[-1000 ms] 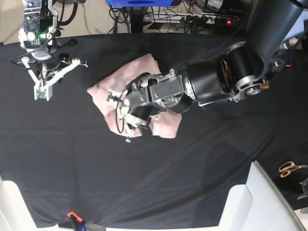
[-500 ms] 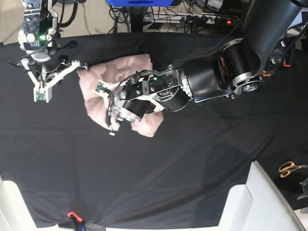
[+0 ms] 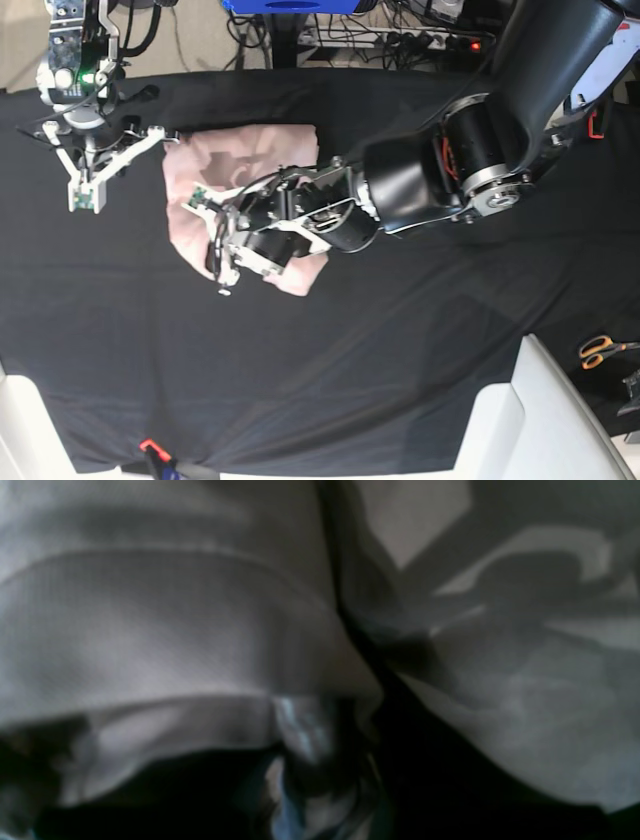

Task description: Fold the T-shirt properly

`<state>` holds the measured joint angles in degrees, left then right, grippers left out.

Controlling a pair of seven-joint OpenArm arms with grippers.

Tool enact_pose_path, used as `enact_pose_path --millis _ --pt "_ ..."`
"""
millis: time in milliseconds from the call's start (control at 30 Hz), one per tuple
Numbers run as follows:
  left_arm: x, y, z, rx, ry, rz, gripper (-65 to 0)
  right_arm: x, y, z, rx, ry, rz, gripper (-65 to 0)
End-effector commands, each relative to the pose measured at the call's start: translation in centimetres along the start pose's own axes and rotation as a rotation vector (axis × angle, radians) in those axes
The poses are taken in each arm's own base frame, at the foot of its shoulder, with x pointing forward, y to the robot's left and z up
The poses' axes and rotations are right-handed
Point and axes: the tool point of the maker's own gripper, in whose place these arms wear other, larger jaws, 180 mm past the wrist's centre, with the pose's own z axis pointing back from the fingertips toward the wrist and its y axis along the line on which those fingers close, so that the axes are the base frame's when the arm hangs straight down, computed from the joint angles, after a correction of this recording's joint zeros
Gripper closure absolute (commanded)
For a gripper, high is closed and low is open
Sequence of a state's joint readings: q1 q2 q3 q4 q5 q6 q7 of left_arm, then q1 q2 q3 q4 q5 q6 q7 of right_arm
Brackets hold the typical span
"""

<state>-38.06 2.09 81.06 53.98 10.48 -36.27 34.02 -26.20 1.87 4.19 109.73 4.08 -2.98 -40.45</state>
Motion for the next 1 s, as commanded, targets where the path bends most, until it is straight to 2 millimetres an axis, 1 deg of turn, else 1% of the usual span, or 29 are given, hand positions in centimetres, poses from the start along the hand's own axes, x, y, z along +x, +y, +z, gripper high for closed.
enact_pose_path --millis 0,300,767,833,867,900,967 --pt "0.7 1.8 0.7 0.033 -0.021 -0.005 0.0 1.1 -0.3 0.2 -0.010 -0.041 0.000 -0.6" --pt "1.1 2.1 0.8 0.039 -0.026 -0.008 0.0 1.4 -0.2 0.1 -0.009 -0.047 -0.003 -0.6" --pt "0.7 2.2 0.8 0.043 -0.014 -0.003 0.0 1.3 -0.2 0.1 -0.009 -0.044 -0.003 -0.6" --pt "0.4 2.5 0.8 0.047 -0.008 -0.001 0.0 1.2 -0.2 0.2 -0.009 -0.042 -0.003 -0.6" --pt "-0.2 2.7 0.8 0.046 0.007 0.002 0.0 1.2 -0.2 0.2 -0.008 -0.042 -0.004 -0.6" --pt "-0.7 2.6 0.6 0.041 0.021 0.008 -2.3 1.2 -0.2 0.2 -0.008 -0.042 -0.004 -0.6" --pt "-1.6 2.7 0.4 0.035 0.045 0.018 -14.8 1.2 -0.2 0.2 -0.008 -0.041 -0.004 -0.5"
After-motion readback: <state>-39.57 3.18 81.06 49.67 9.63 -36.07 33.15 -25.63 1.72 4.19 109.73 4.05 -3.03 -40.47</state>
